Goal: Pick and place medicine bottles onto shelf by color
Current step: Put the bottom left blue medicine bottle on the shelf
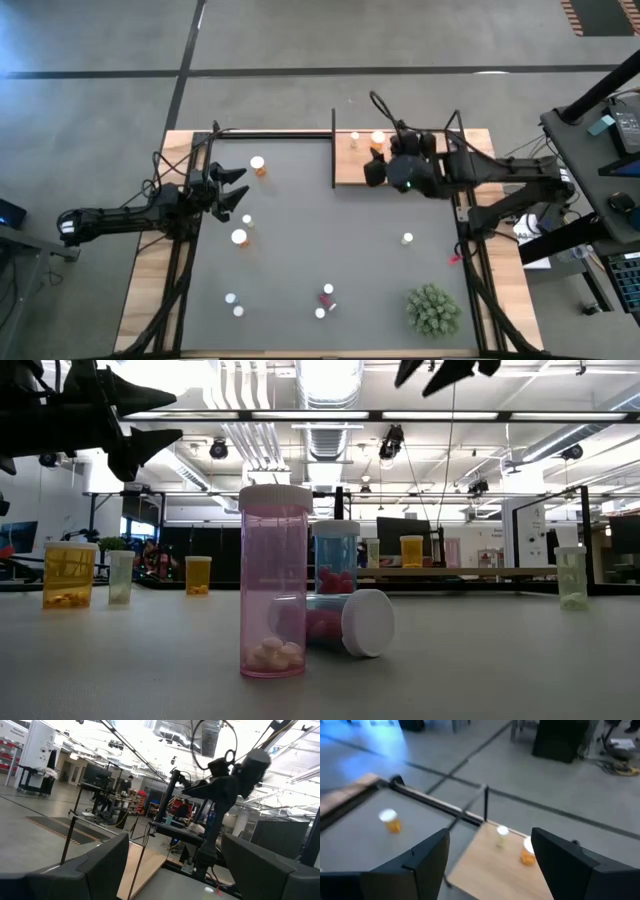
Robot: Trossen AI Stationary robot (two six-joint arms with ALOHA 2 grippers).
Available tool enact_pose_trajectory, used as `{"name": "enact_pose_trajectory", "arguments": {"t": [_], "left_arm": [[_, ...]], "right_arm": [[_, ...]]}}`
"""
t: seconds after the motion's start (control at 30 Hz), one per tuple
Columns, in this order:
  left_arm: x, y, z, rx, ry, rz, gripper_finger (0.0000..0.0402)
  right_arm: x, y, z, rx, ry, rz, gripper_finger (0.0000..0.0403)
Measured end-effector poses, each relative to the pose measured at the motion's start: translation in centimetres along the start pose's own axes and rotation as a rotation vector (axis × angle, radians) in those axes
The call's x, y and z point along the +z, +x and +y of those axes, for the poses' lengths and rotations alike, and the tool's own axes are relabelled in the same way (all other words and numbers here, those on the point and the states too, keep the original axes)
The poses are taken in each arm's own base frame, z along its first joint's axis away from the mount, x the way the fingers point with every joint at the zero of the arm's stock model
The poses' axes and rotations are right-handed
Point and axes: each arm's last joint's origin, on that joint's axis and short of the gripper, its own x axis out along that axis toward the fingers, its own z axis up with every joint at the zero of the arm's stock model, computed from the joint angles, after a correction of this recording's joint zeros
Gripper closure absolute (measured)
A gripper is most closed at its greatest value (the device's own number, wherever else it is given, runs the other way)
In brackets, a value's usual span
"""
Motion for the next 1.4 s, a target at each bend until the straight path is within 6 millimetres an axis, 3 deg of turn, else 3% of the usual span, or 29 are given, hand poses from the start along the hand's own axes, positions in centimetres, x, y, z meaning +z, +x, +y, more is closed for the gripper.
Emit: {"name": "enact_pose_trajectory", "arguments": {"t": [0.3,0.77,1.13,1.4], "left_arm": [[0.0,0.0,0.0,0.000,0.000,0.000,0.0100],[0.3,0.0,-0.1,-0.008,-0.006,-0.029,0.0100],[1.5,-0.1,-0.4,-0.043,-0.098,-0.153,0.0100],[2.2,0.3,-0.7,-0.072,-0.322,-0.146,0.0100]], "right_arm": [[-0.6,-3.6,3.4,0.069,0.053,-0.202,0.0148],[-1.6,-5.6,10.2,0.234,0.056,-0.356,0.0160],[-2.2,-5.4,11.3,0.263,-0.030,-0.355,0.0165],[-1.8,-5.6,10.6,0.272,-0.040,-0.343,0.0165]]}}
